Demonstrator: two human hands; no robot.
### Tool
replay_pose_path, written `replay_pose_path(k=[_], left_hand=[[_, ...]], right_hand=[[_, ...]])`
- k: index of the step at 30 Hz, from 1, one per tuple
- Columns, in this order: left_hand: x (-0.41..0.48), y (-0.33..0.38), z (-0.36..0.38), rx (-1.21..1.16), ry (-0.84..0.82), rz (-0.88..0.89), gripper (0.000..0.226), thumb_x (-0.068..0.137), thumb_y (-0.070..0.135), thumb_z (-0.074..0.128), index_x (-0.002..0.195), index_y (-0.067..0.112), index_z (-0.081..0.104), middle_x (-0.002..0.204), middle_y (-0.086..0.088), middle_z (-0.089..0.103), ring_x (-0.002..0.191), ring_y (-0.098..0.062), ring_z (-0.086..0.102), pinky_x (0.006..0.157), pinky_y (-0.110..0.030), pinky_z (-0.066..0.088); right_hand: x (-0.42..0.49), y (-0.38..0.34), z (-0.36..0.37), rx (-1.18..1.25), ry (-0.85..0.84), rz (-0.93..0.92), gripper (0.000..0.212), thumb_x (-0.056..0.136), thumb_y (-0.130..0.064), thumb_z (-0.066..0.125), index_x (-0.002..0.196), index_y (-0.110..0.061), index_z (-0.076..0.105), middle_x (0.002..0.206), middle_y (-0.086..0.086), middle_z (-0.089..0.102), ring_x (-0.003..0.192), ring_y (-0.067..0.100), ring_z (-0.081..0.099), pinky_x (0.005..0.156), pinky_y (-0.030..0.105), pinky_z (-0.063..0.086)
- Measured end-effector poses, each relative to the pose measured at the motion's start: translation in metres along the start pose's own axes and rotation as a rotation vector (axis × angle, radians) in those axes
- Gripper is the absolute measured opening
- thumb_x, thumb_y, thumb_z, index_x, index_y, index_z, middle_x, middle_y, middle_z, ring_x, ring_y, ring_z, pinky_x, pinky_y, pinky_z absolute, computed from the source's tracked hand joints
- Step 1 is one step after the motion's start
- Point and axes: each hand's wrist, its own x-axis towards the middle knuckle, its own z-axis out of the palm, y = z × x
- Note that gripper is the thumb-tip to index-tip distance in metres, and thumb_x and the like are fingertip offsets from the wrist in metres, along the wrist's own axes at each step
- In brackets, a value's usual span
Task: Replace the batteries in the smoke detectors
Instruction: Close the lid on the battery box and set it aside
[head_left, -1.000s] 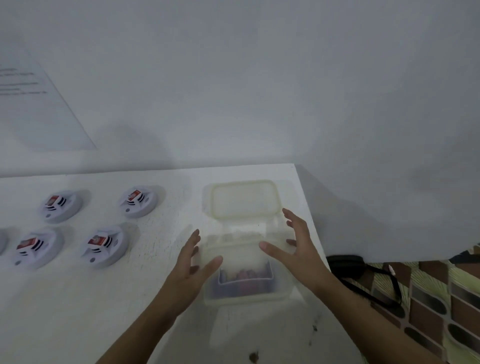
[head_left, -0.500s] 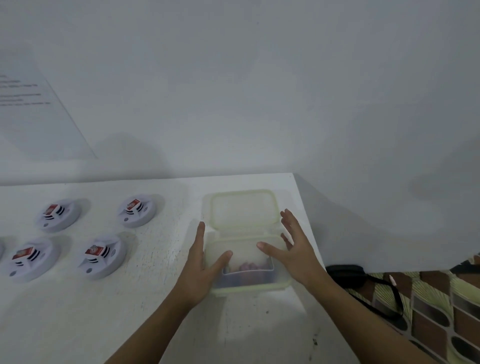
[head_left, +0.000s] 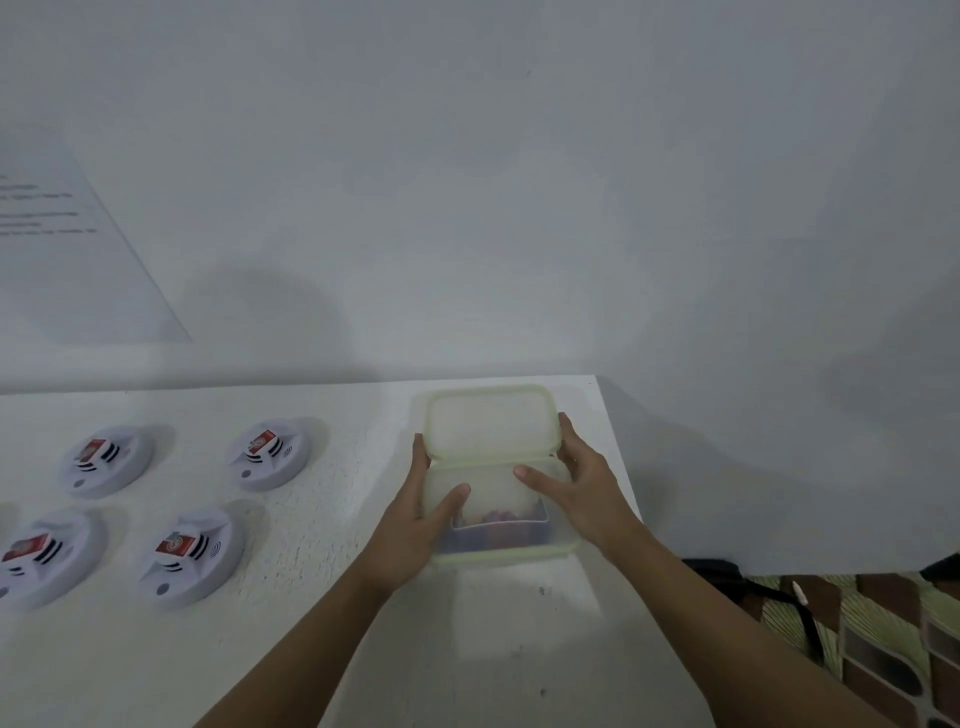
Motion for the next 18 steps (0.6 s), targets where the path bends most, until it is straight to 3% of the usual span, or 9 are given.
replay_pose_path(k=[2,4,7,10,14,18], left_hand=[[0.009,0.004,-0.003,-0.002,-0.017,-0.012,0.08,0.103,0.031,0.051,0.16,0.025,-0.004,0.133,0.039,0.03,0.101,0.037,0.041,0.077,0.011,0.032],[0.017,0.005,-0.006,0.008,-0.033,-0.022,0.08,0.103,0.031,0.051,0.16,0.025,-0.005,0.12,0.044,0.029,0.09,0.043,0.039,0.073,0.011,0.033],[0.021,0.007,-0.007,0.033,-0.031,-0.035,0.079,0.103,0.035,0.048,0.159,0.028,-0.007,0.112,0.048,0.023,0.099,0.028,0.042,0.081,0.008,0.031],[0.021,0.007,-0.007,0.028,-0.038,-0.01,0.079,0.103,0.037,0.047,0.159,0.029,-0.008,0.113,0.049,0.02,0.119,0.005,0.036,0.095,-0.008,0.03],[0.02,0.008,-0.006,0.023,-0.028,-0.035,0.079,0.103,0.037,0.047,0.159,0.029,-0.008,0.131,0.036,0.02,0.124,0.0,0.033,0.091,-0.006,0.03],[0.018,0.011,-0.009,0.011,-0.031,-0.04,0.081,0.102,0.039,0.049,0.16,0.028,-0.007,0.14,0.026,0.021,0.124,0.002,0.032,0.096,-0.012,0.031]], right_hand=[[0.006,0.0,0.002,-0.005,0.011,-0.008,0.076,0.082,-0.038,0.081,0.147,-0.027,0.043,0.13,-0.011,0.064,0.12,0.01,0.061,0.105,0.038,0.051],[0.011,0.002,0.003,-0.002,0.022,-0.007,0.076,0.081,-0.04,0.08,0.146,-0.028,0.044,0.13,-0.013,0.064,0.12,0.009,0.061,0.105,0.036,0.051],[0.015,0.005,0.004,-0.009,0.037,-0.004,0.076,0.082,-0.039,0.08,0.147,-0.029,0.043,0.131,-0.015,0.063,0.121,0.007,0.06,0.103,0.03,0.051],[0.016,0.006,0.004,-0.018,0.043,-0.006,0.075,0.082,-0.039,0.08,0.147,-0.031,0.042,0.13,-0.018,0.063,0.12,0.004,0.059,0.1,0.022,0.05],[0.013,0.002,0.003,-0.017,0.04,0.013,0.072,0.082,-0.04,0.08,0.144,-0.036,0.043,0.13,-0.027,0.06,0.12,-0.003,0.056,0.099,0.017,0.047],[0.009,-0.006,0.0,-0.035,0.055,0.014,0.075,0.082,-0.038,0.08,0.139,-0.047,0.034,0.117,-0.055,0.045,0.111,-0.02,0.051,0.091,0.004,0.04]])
